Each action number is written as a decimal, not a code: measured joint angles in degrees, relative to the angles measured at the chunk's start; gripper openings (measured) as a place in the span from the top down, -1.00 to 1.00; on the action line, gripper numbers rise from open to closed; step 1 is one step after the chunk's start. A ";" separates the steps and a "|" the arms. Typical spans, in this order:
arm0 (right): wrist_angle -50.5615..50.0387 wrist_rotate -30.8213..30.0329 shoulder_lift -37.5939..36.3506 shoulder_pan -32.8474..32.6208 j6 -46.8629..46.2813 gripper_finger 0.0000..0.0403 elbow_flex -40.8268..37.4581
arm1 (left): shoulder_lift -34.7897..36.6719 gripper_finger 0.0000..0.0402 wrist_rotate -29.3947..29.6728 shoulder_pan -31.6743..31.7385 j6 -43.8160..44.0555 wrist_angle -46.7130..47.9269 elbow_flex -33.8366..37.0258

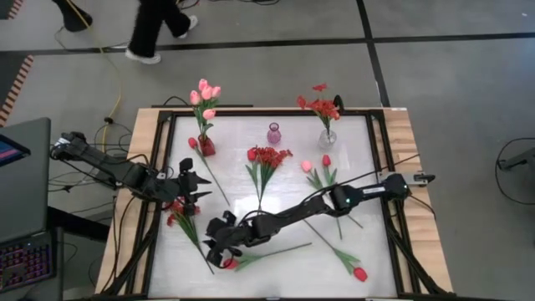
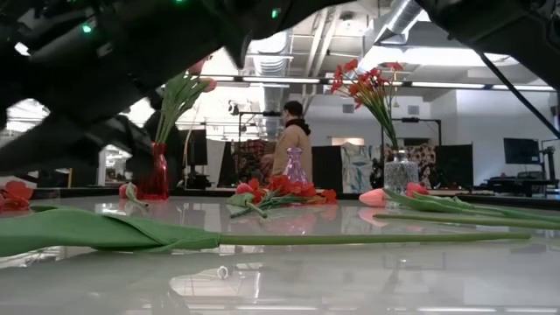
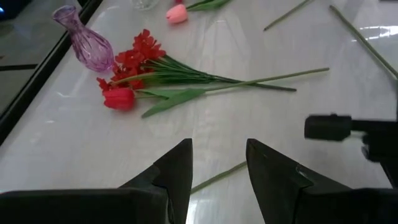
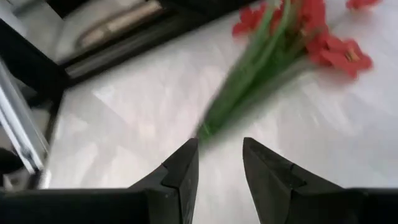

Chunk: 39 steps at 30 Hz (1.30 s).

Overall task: Sort flowers into vase by color
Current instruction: Put the red flowers into the transparent vase

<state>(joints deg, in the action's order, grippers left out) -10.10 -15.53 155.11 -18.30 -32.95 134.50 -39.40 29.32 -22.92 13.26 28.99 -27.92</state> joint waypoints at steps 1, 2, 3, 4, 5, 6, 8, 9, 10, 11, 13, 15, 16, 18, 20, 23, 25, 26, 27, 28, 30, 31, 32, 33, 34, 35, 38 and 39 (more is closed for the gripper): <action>-1.98 0.00 -0.52 0.00 -0.02 0.24 0.00 | 0.00 0.31 0.00 0.00 -0.02 0.00 0.00; -4.74 0.00 -1.29 0.11 -0.34 0.24 0.00 | 0.00 0.31 0.00 0.00 -0.02 0.00 0.00; -7.96 0.00 -2.21 0.34 -1.36 0.24 0.00 | -0.02 0.31 0.00 0.00 -0.02 0.00 0.00; -11.12 0.03 -3.38 0.61 -2.48 0.24 0.00 | 0.00 0.31 0.00 0.00 -0.02 0.00 0.00; -14.80 0.00 -4.64 0.93 -3.69 0.24 0.00 | -0.02 0.31 -0.01 0.00 -0.02 0.00 0.00; -17.95 -0.15 -5.93 1.32 -5.07 0.24 0.00 | -0.02 0.31 0.00 0.00 -0.02 0.00 0.00; -24.20 -1.61 -8.70 1.99 -6.90 0.24 0.00 | -0.02 0.31 0.00 0.00 -0.02 0.00 0.00; -26.95 -2.57 -9.76 2.30 -7.87 0.24 0.00 | -0.02 0.31 0.00 0.00 -0.02 0.00 0.00; -29.48 -3.19 -10.82 2.62 -8.78 0.24 0.02 | -0.02 0.31 0.00 0.00 -0.02 0.00 0.00; -32.45 -3.80 -12.02 2.88 -9.21 0.25 0.02 | -0.02 0.31 0.00 0.00 -0.02 0.00 0.01; -38.06 -4.15 -13.88 3.37 -9.62 0.26 0.00 | -0.02 0.31 0.00 0.00 -0.01 0.00 0.02; -44.03 -4.73 -15.66 4.02 -10.75 0.27 0.02 | -0.04 0.31 0.00 0.00 0.00 0.00 0.02; -47.08 -5.02 -16.34 4.41 -11.27 0.27 0.02 | -0.02 0.31 0.00 0.00 0.00 0.00 0.02; -52.01 -5.80 -17.07 5.39 -11.77 0.28 0.02 | -0.04 0.31 -0.02 0.00 0.08 0.00 0.02; -55.66 -6.48 -17.27 6.44 -12.13 0.27 0.02 | -0.02 0.31 0.00 0.00 0.40 -0.08 0.02; -58.32 -6.92 -17.14 8.04 -11.82 0.27 0.00 | -0.04 0.31 0.33 0.02 1.13 -0.28 0.02; -59.74 -6.92 -17.14 8.76 -11.61 0.27 -0.37 | -0.04 0.31 1.36 0.02 1.48 -0.52 0.02; -60.47 -6.96 -17.19 8.97 -11.62 0.27 -1.06 | -0.04 0.31 2.06 0.02 1.68 -0.58 0.02; -61.54 -7.33 -17.20 9.31 -11.64 0.27 -1.57 | -0.04 0.31 2.92 0.02 1.96 -0.76 0.02; -63.44 -8.03 -17.12 9.60 -11.76 0.28 -2.09 | -0.04 0.31 3.84 0.02 1.99 -1.01 0.02; -66.50 -10.01 -17.05 10.30 -12.95 0.29 -3.65 | -0.04 0.31 5.05 0.02 2.00 -1.72 0.04; -66.88 -10.54 -17.08 10.81 -13.92 0.29 -4.80 | -0.04 0.31 5.52 0.02 1.99 -1.97 0.04; -67.17 -10.64 -17.18 11.45 -14.97 0.29 -5.88 | -0.02 0.31 5.73 0.02 1.88 -2.02 0.04; -67.27 -10.98 -17.18 12.02 -15.94 0.29 -6.78 | -0.03 0.31 5.74 0.02 1.74 -2.11 0.04; -66.92 -11.38 -17.12 12.57 -16.88 0.29 -7.66 | -0.04 0.31 5.75 0.02 1.70 -2.11 0.04; -66.17 -11.49 -17.09 13.11 -17.66 0.28 -8.56 | -0.04 0.31 5.75 0.02 1.63 -2.10 0.04; -64.63 -11.53 -17.09 14.41 -19.15 0.28 -10.09 | -0.04 0.31 5.79 0.02 1.60 -1.99 0.04; -64.48 -11.48 -17.09 14.60 -20.16 0.28 -10.19 | -0.02 0.31 5.79 0.02 1.58 -1.93 0.04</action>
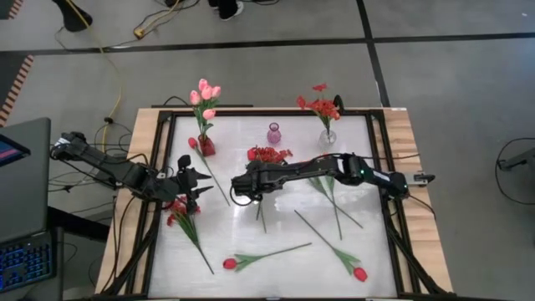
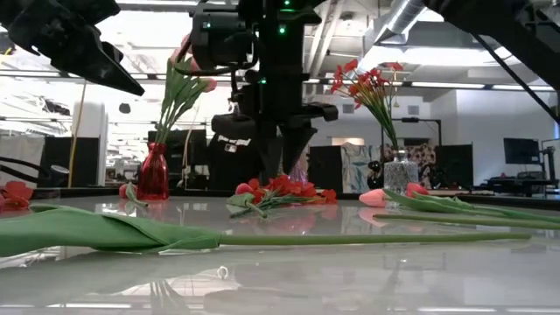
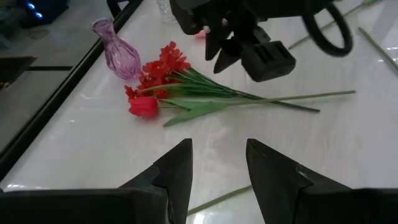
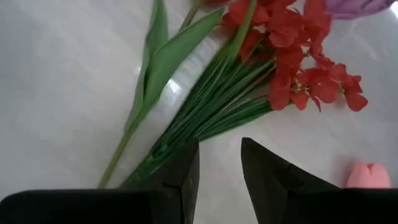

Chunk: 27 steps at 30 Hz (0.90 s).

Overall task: Sort flowers into vase by color
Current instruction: Put the red flowers into the transparent vase

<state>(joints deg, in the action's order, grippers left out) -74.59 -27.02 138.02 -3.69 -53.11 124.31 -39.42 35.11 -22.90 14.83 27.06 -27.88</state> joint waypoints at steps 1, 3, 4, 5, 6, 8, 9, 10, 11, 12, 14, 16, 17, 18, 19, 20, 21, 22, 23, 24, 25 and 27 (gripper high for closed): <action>0.08 -0.01 0.00 0.16 -0.91 0.28 0.02 | 0.00 0.31 -0.07 0.00 0.00 0.01 0.00; 0.90 -0.01 -0.06 0.21 -3.09 0.29 0.07 | -0.02 0.31 -0.13 0.00 -0.01 0.26 0.00; 1.35 -0.02 -0.07 0.21 -4.25 0.29 0.07 | -0.02 0.31 -0.13 0.00 -0.15 0.40 0.00; 1.67 -0.01 -0.14 0.19 -5.42 0.29 0.07 | -0.02 0.31 -0.14 0.00 -0.49 0.43 0.00; 1.94 -0.04 -0.26 0.14 -6.57 0.29 0.04 | -0.02 0.31 -0.13 0.00 -0.70 0.44 0.00; 3.37 -0.09 -0.57 -0.05 -8.13 0.29 0.05 | 0.00 0.31 -0.14 0.00 -1.07 0.42 0.00; 4.02 -0.08 -0.64 -0.13 -8.45 0.29 0.13 | -0.01 0.31 -0.15 0.00 -1.12 0.46 0.00; 4.35 -0.12 -0.66 -0.30 -8.85 0.29 0.13 | -0.01 0.31 -0.15 0.00 -1.12 0.47 0.00; 4.77 -0.62 -0.66 -0.40 -9.55 0.28 0.13 | -0.02 0.31 -0.15 0.00 -1.12 0.44 0.00; 5.19 -1.25 -0.66 -0.45 -10.28 0.28 0.11 | 0.00 0.31 -0.17 0.00 -1.13 0.46 0.00; 5.39 -2.00 -0.63 -0.50 -12.16 0.28 0.09 | -0.01 0.31 -0.24 0.00 -1.14 0.49 0.00; 5.36 -2.55 -0.63 -0.50 -13.87 0.28 0.11 | 0.00 0.31 -0.85 0.02 -1.14 0.58 0.00; 5.36 -2.58 -0.63 -0.53 -14.73 0.28 0.11 | 0.00 0.31 -1.51 0.00 -1.14 0.64 0.00; 5.36 -2.57 -0.63 -0.58 -15.54 0.28 0.09 | -0.02 0.31 -2.11 0.00 -1.14 0.66 0.00; 5.41 -2.57 -0.63 -0.64 -16.17 0.28 0.09 | 0.00 0.31 -2.74 0.00 -1.15 0.77 0.00; 5.54 -2.59 -0.63 -0.67 -16.72 0.28 0.09 | 0.00 0.31 -3.20 0.00 -1.17 1.00 0.00; 5.60 -2.59 -0.63 -0.70 -17.36 0.28 0.09 | 0.00 0.31 -3.41 0.00 -1.20 1.26 0.00; 5.67 -2.59 -0.63 -0.77 -17.71 0.28 0.10 | -0.02 0.31 -3.41 0.00 -1.18 1.56 0.00; 5.67 -2.58 -0.63 -0.81 -18.11 0.28 0.09 | -0.02 0.31 -3.41 0.00 -1.20 1.93 0.00; 5.62 -2.57 -0.63 -0.84 -18.69 0.28 0.09 | 0.00 0.31 -3.43 0.00 -1.18 2.30 0.00; 5.71 -2.57 -0.63 -0.84 -19.03 0.28 0.09 | -0.02 0.31 -3.43 0.00 -1.18 2.62 0.00; 6.11 -2.49 -0.63 -0.84 -19.63 0.28 0.10 | 0.00 0.31 -3.86 0.00 -0.97 3.11 0.00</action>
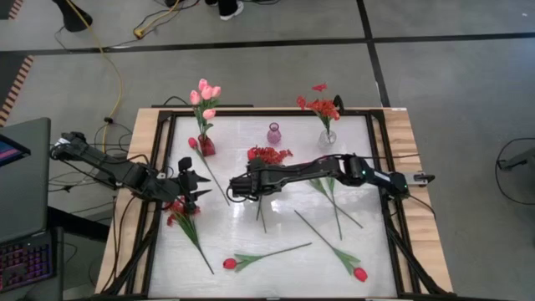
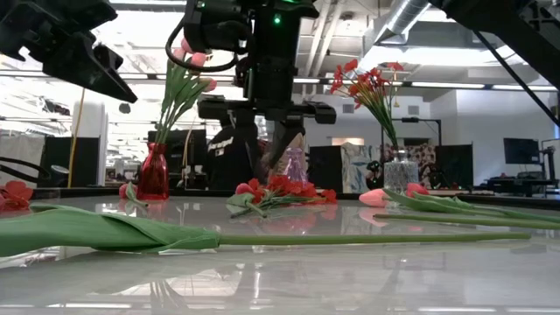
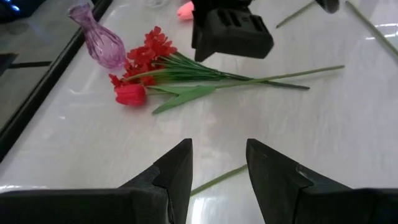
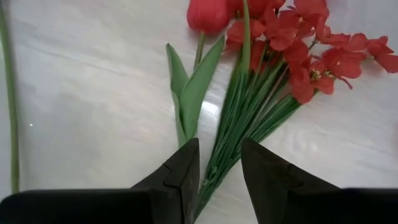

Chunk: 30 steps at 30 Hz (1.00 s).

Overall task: Sort flowers into vase by color
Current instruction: Put the red flowers into the transparent vase

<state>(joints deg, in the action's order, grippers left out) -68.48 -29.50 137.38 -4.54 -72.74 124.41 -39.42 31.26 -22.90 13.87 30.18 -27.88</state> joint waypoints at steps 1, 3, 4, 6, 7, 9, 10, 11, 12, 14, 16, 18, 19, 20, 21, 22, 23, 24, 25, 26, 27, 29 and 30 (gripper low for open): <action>0.00 0.31 0.00 0.02 -0.62 0.27 0.00 | -0.01 0.31 -0.42 0.00 0.13 0.23 0.00; 0.07 0.96 0.35 0.11 -0.97 0.21 0.01 | -0.02 0.31 -1.17 0.00 0.16 0.52 0.00; 0.06 1.06 0.51 0.11 -1.01 0.17 0.01 | -0.02 0.31 -1.56 0.00 0.18 0.47 0.00; -0.28 1.66 0.71 0.11 -1.83 0.06 -0.03 | -0.02 0.31 -2.02 0.00 0.16 0.46 0.00; -0.28 2.12 0.73 0.11 -2.26 0.00 -0.03 | -0.02 0.31 -2.02 0.00 0.13 0.44 0.00; -0.23 2.52 0.99 0.08 -2.39 -0.11 0.03 | -0.02 0.31 -2.04 0.00 0.13 0.43 0.00; -0.25 2.52 1.20 0.07 -2.46 -0.16 0.03 | -0.02 0.31 -2.04 0.00 0.13 0.42 0.00; -0.29 2.52 1.39 0.08 -2.48 -0.19 0.03 | -0.02 0.31 -2.03 0.00 0.13 0.41 0.00; -0.32 2.59 1.56 0.09 -2.52 -0.21 -0.04 | -0.02 0.31 -2.04 0.00 0.13 0.41 0.00; -0.23 2.59 1.87 0.07 -3.25 -0.21 -0.06 | -0.02 0.31 -2.04 0.00 0.13 0.41 0.00; -0.78 2.60 2.27 -0.02 -4.35 -0.20 0.03 | -0.02 0.31 -2.18 0.00 0.15 0.39 0.00; -2.22 2.84 2.67 -0.18 -5.61 -0.18 -0.02 | -0.02 0.31 -2.42 0.00 0.16 0.39 0.00; -2.49 3.04 2.74 -0.27 -6.20 -0.16 -0.10 | -0.02 0.31 -2.48 0.00 0.16 0.40 0.00; -2.32 2.98 3.12 -0.39 -6.68 -0.15 -0.07 | -0.02 0.31 -2.48 0.00 0.18 0.39 0.00; -2.09 2.85 3.29 -0.47 -6.87 -0.13 0.03 | -0.02 0.31 -2.48 0.00 0.18 0.39 0.00; -2.13 2.76 3.35 -0.50 -6.96 -0.12 0.03 | -0.02 0.31 -2.48 0.00 0.16 0.37 0.00; -2.28 2.85 3.46 -0.50 -6.98 -0.11 0.01 | 0.00 0.31 -2.48 0.00 0.13 0.37 0.00; -2.13 3.04 3.67 -0.50 -6.99 -0.10 -0.03 | 0.00 0.31 -2.47 0.00 0.13 0.37 0.00; -1.39 3.35 3.98 -0.48 -6.96 -0.09 -0.02 | 0.00 0.31 -2.48 0.00 0.13 0.37 0.00; -0.45 3.72 4.36 -0.48 -6.96 -0.09 0.03 | -0.02 0.31 -2.48 0.00 0.13 0.37 0.00; -0.05 4.22 4.49 -0.46 -6.94 -0.08 0.03 | 0.00 0.31 -2.48 0.00 0.17 0.36 0.00; 0.24 4.61 5.66 -0.57 -6.95 -0.08 0.01 | 0.00 0.31 -2.49 0.00 0.19 0.43 0.00; 0.40 4.69 6.09 -0.57 -7.00 -0.08 0.01 | -0.02 0.31 -2.55 0.00 0.21 0.44 0.00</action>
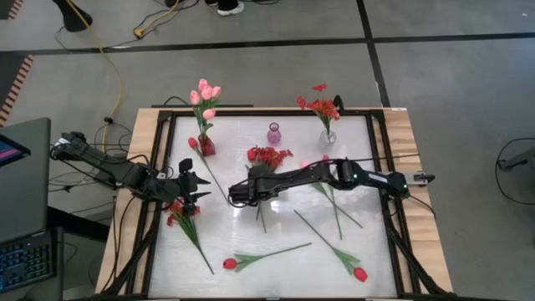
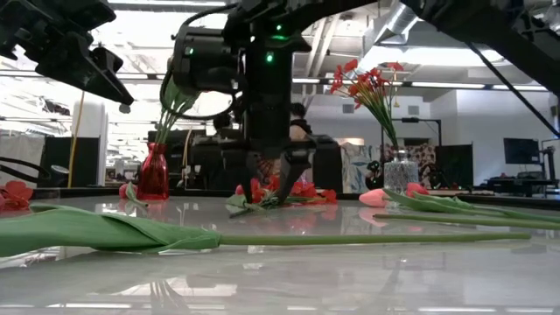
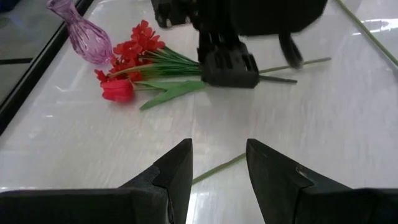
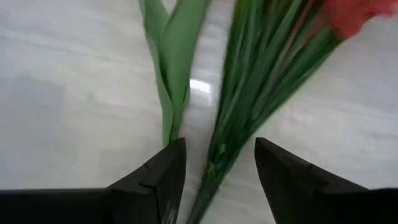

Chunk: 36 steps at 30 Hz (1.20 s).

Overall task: Sort flowers into vase by color
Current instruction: Put the red flowers into the transparent vase

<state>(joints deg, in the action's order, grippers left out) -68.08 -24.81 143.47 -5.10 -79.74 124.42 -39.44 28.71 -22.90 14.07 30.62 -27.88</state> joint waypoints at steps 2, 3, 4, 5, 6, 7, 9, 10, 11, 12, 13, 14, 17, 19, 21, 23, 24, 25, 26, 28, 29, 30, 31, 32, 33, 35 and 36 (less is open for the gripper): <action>-0.91 0.74 0.06 -0.04 0.01 -0.07 0.09 | 0.02 0.31 0.00 0.00 0.04 0.10 0.00; -0.92 1.34 0.21 -0.04 -0.01 -0.05 0.09 | 0.02 0.31 0.02 0.00 0.11 0.12 0.00; -0.89 1.66 0.51 -0.04 -0.01 -0.04 0.18 | 0.01 0.31 0.01 -0.01 0.15 0.32 0.00; -0.92 1.99 0.70 -0.08 -0.01 -0.01 0.22 | 0.00 0.31 0.01 0.00 0.17 0.49 0.00; -0.91 2.21 0.71 -0.19 -0.01 0.02 0.22 | 0.02 0.31 0.01 0.00 0.17 0.41 0.00; -0.91 2.49 0.71 -0.19 0.02 0.07 0.22 | 0.02 0.31 0.02 0.00 0.16 0.35 0.00; -0.87 2.93 0.71 -0.17 0.09 0.19 0.24 | 0.02 0.31 0.02 -0.02 0.15 0.39 0.00; -0.87 2.95 0.73 -0.17 0.33 0.27 0.24 | 0.02 0.31 0.06 -0.02 0.17 0.39 0.00; -0.89 2.91 0.76 -0.17 0.47 0.35 0.24 | 0.02 0.31 0.03 -0.02 0.17 0.39 0.00; -1.04 2.60 0.76 -0.15 0.50 0.44 0.24 | 0.02 0.31 0.04 -0.02 0.17 0.39 0.00; -1.37 1.99 0.71 -0.17 0.50 0.53 0.20 | 0.02 0.31 0.06 -0.02 0.19 0.39 0.00; -1.75 1.20 0.69 -0.17 0.50 0.61 0.17 | 0.02 0.31 0.04 -0.02 0.19 0.40 0.00; -3.33 -0.65 0.69 -0.32 0.58 0.82 0.11 | 0.02 0.31 0.00 -0.02 0.66 0.46 0.00; -5.39 -1.19 0.27 -0.52 -0.16 0.85 -0.04 | 0.02 0.31 0.00 -0.02 0.98 0.68 0.00; -6.99 -1.68 0.25 -0.75 -1.68 0.85 -0.07 | 0.02 0.31 0.00 -0.02 1.02 0.81 0.00; -9.72 -2.22 -0.56 -1.20 -3.43 0.85 -0.24 | 0.00 0.31 0.01 -0.02 1.02 0.81 0.00; -10.92 -2.46 -0.98 -1.57 -4.25 0.85 -0.26 | 0.02 0.31 0.02 -0.02 1.02 0.82 0.00; -11.56 -2.99 -1.70 -1.86 -4.96 0.85 -0.24 | 0.00 0.31 0.02 -0.02 1.02 0.78 0.00; -12.73 -3.31 -2.60 -2.11 -5.64 0.85 -0.22 | 0.00 0.31 0.02 -0.04 1.02 0.80 0.00; -14.80 -4.81 -4.30 -2.58 -6.38 0.83 -0.20 | 0.02 0.31 0.04 -0.04 1.02 0.79 0.00; -14.95 -5.47 -5.35 -2.82 -6.67 0.83 -0.20 | 0.00 0.31 0.03 -0.04 1.01 0.82 0.00; -15.30 -6.59 -6.19 -3.14 -7.01 0.83 -0.19 | 0.00 0.31 0.04 -0.04 1.00 0.85 0.00; -15.51 -7.94 -7.11 -3.49 -7.04 0.83 -0.18 | 0.02 0.31 0.07 -0.04 1.01 0.80 0.00; -15.50 -8.97 -8.27 -3.94 -7.01 0.83 -0.17 | 0.02 0.31 0.08 -0.04 1.00 0.79 0.00; -15.51 -10.07 -9.54 -4.48 -6.97 0.83 -0.17 | 0.00 0.31 0.04 -0.04 1.00 0.85 0.00; -15.51 -12.70 -12.40 -5.73 -6.47 0.83 -0.13 | 0.02 0.31 0.08 -0.04 1.00 0.78 0.00; -15.51 -14.29 -13.82 -6.42 -5.93 0.83 -0.09 | 0.01 0.31 0.07 -0.04 1.00 0.84 0.00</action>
<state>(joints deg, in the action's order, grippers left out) -83.59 -39.11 129.64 -11.52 -85.67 124.33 -39.43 28.78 -22.94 15.07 31.46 -27.88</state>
